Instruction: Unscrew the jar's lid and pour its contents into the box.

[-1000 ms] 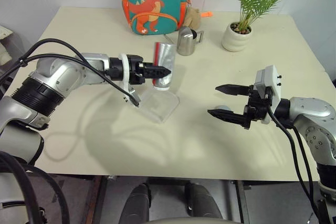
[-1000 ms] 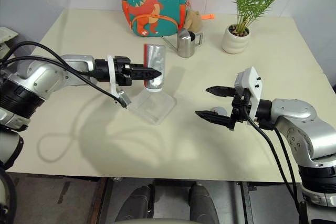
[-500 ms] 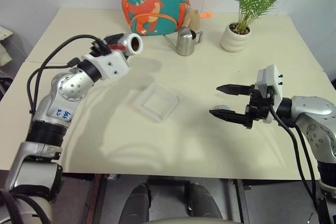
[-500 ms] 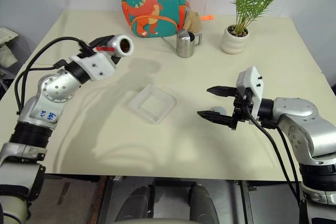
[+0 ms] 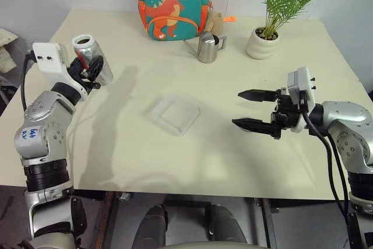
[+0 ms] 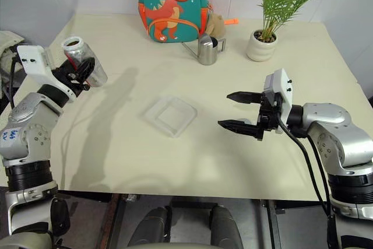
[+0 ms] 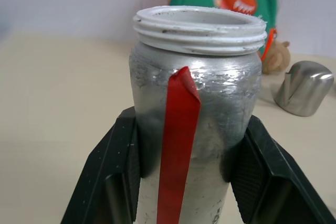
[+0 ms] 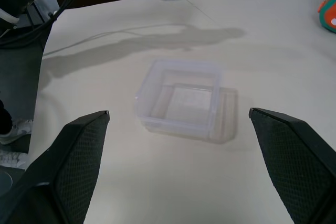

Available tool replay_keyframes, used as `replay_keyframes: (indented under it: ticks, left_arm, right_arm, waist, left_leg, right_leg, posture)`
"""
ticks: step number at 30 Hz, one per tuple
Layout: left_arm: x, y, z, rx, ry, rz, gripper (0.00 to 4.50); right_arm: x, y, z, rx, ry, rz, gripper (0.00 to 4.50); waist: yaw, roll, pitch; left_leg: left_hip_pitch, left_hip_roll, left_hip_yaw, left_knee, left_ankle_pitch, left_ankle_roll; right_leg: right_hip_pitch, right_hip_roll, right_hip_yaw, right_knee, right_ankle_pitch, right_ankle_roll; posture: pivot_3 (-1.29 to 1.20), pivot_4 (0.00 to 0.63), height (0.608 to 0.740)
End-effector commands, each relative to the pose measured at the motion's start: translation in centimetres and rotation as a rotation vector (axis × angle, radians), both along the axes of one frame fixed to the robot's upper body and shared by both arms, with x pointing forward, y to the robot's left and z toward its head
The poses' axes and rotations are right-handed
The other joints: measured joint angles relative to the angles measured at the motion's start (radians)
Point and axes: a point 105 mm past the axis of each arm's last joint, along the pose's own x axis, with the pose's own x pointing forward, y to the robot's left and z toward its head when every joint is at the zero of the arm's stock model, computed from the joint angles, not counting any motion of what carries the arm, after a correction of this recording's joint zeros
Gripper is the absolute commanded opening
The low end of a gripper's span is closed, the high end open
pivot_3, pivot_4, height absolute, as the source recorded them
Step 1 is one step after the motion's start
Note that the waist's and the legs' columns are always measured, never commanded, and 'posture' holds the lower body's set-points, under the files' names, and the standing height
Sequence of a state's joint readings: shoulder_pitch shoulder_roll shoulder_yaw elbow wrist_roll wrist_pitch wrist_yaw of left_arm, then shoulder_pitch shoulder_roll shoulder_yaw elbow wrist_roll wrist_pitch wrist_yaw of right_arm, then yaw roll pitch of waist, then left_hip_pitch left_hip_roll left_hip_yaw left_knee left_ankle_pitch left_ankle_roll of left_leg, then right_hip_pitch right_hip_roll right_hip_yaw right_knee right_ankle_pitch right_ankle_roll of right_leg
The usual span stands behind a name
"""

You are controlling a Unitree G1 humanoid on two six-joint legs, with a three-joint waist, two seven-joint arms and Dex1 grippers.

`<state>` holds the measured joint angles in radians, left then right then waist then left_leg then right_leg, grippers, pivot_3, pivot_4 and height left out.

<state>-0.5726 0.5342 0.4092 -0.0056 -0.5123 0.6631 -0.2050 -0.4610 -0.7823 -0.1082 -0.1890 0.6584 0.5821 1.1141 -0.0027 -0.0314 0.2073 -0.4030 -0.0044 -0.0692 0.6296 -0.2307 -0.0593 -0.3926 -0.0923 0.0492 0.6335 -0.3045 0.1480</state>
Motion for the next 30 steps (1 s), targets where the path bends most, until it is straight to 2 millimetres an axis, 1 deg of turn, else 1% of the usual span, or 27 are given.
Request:
replay_keyframes:
  ticks: [1,3,5,6,7,8,10,11,14,16,20,21,23,26,29,30]
  left_arm:
    - [-0.1,-0.9,2.8,0.212,-0.072,-0.016,1.85]
    - [0.1,-2.5,3.9,0.563,-0.152,-0.023,1.85]
    - [0.2,-5.1,5.0,0.925,-0.275,-0.069,1.85]
    - [0.2,-6.2,5.3,1.010,-0.321,-0.096,1.85]
    - [0.0,-7.7,5.4,1.171,-0.394,-0.132,1.85]
    - [-0.1,-9.0,5.3,1.265,-0.450,-0.172,1.85]
    - [-0.4,-11.3,4.5,1.495,-0.567,-0.251,1.85]
    - [-0.6,-12.3,4.1,1.555,-0.615,-0.286,1.85]
    - [-0.9,-14.0,3.3,1.720,-0.742,-0.352,1.85]
    - [-1.5,-15.3,2.6,1.886,-0.877,-0.413,1.85]
    - [-1.9,-16.6,2.0,2.079,-1.064,-0.471,1.85]
    - [-2.0,-17.1,2.0,2.181,-1.149,-0.469,1.85]
    - [-1.9,-17.6,2.3,2.297,-1.268,-0.439,1.85]
    - [-1.6,-17.8,3.1,2.440,-1.420,-0.346,1.85]
    - [-1.2,-17.7,3.8,2.525,-1.547,-0.251,1.85]
    - [-0.9,-17.5,3.7,2.558,-1.574,-0.234,1.85]
  right_arm:
    - [-0.1,0.0,1.5,0.017,-0.076,0.010,4.49]
    - [-0.1,0.0,1.5,0.014,-0.079,0.006,4.49]
    - [-0.1,0.1,1.4,0.012,-0.080,0.004,4.49]
    - [-0.1,0.1,1.4,0.012,-0.081,0.002,4.49]
    - [-0.2,0.1,1.3,0.012,-0.082,-0.001,4.49]
    - [-0.2,0.1,1.3,0.013,-0.084,-0.005,4.49]
    - [-0.3,0.1,1.2,0.013,-0.084,-0.010,4.49]
    - [-0.3,0.1,1.1,0.013,-0.083,-0.013,4.49]
    - [-0.4,0.1,1.0,0.014,-0.084,-0.024,4.49]
    - [-0.6,0.0,1.0,0.018,-0.084,-0.032,4.49]
    - [-0.7,0.0,0.8,0.019,-0.084,-0.045,4.49]
    - [-0.8,0.0,0.8,0.020,-0.084,-0.049,4.49]
    - [-0.9,0.0,0.7,0.022,-0.084,-0.054,4.49]
    - [-1.0,0.0,0.7,0.024,-0.084,-0.058,4.49]
    - [-1.0,0.0,0.8,0.026,-0.085,-0.060,4.49]
    - [-1.0,0.1,0.8,0.027,-0.085,-0.059,4.49]
  waist:
    - [-0.001,0.000,0.000]
    - [-0.001,0.000,0.000]
    - [0.001,0.000,0.000]
    - [0.004,0.000,0.000]
    - [0.005,0.000,0.000]
    - [0.006,0.000,0.000]
    - [0.005,0.000,0.000]
    - [0.003,0.000,0.000]
    - [-0.003,0.000,0.000]
    - [-0.003,0.000,0.000]
    - [0.000,0.000,0.000]
    - [0.001,0.000,0.000]
    - [0.002,0.000,0.000]
    - [0.002,0.000,0.000]
    - [-0.002,0.000,0.000]
    - [-0.002,0.000,0.000]
  left_leg:
    - [0.000,0.000,0.000,0.000,0.000,0.000]
    - [0.000,0.000,0.000,-0.001,0.000,0.000]
    - [0.000,0.000,0.001,-0.002,0.000,-0.001]
    - [0.000,0.000,0.001,-0.003,0.000,-0.001]
    - [-0.001,0.000,0.001,-0.003,0.000,-0.001]
    - [-0.001,0.000,0.001,-0.003,0.000,-0.001]
    - [-0.002,-0.001,0.002,-0.004,0.000,0.000]
    - [-0.002,-0.001,0.003,-0.004,0.000,0.000]
    - [-0.002,0.000,0.004,-0.007,0.000,0.000]
    - [-0.002,0.000,0.005,-0.008,0.000,0.000]
    - [-0.002,0.001,0.006,-0.008,0.000,0.000]
    - [-0.002,0.000,0.006,-0.007,0.000,0.000]
    - [-0.003,0.000,0.007,-0.006,0.000,0.000]
    - [-0.002,-0.001,0.007,-0.005,0.000,0.001]
    - [-0.002,-0.001,0.008,-0.004,-0.001,0.002]
    - [-0.002,-0.001,0.009,-0.004,-0.001,0.002]
  right_leg:
    - [0.000,0.000,0.000,0.000,0.000,0.000]
    - [0.000,0.000,0.000,-0.001,0.000,0.000]
    - [0.000,0.001,0.001,-0.004,0.001,-0.001]
    - [0.000,0.001,0.000,-0.005,0.001,-0.001]
    - [0.000,0.001,0.000,-0.007,0.002,0.000]
    - [0.001,0.000,0.000,-0.008,0.002,0.000]
    - [0.001,-0.001,0.001,-0.010,0.003,0.001]
    - [0.001,-0.001,0.001,-0.011,0.003,0.001]
    - [-0.001,0.000,0.003,-0.011,0.003,0.001]
    - [-0.003,0.001,0.004,-0.010,0.003,0.001]
    - [-0.003,0.001,0.005,-0.010,0.002,0.001]
    - [-0.003,0.001,0.005,-0.010,0.003,0.002]
    - [-0.003,0.001,0.006,-0.010,0.003,0.003]
    - [-0.002,0.001,0.007,-0.010,0.004,0.005]
    - [-0.002,0.000,0.008,-0.010,0.005,0.006]
    - [-0.002,0.000,0.009,-0.010,0.005,0.006]
  posture:
    - [0.00,0.150,0.740]
    - [0.00,0.150,0.740]
    - [0.00,0.150,0.740]
    - [0.00,0.150,0.740]
    - [0.00,0.150,0.740]
    - [0.00,0.150,0.740]
    - [0.00,0.150,0.740]
    - [0.00,0.150,0.740]
    - [0.00,0.150,0.740]
    - [0.00,0.150,0.740]
    - [0.00,0.150,0.740]
    - [0.00,0.150,0.740]
    - [0.00,0.150,0.740]
    - [0.00,0.150,0.740]
    - [0.00,0.150,0.740]
    - [0.00,0.150,0.740]
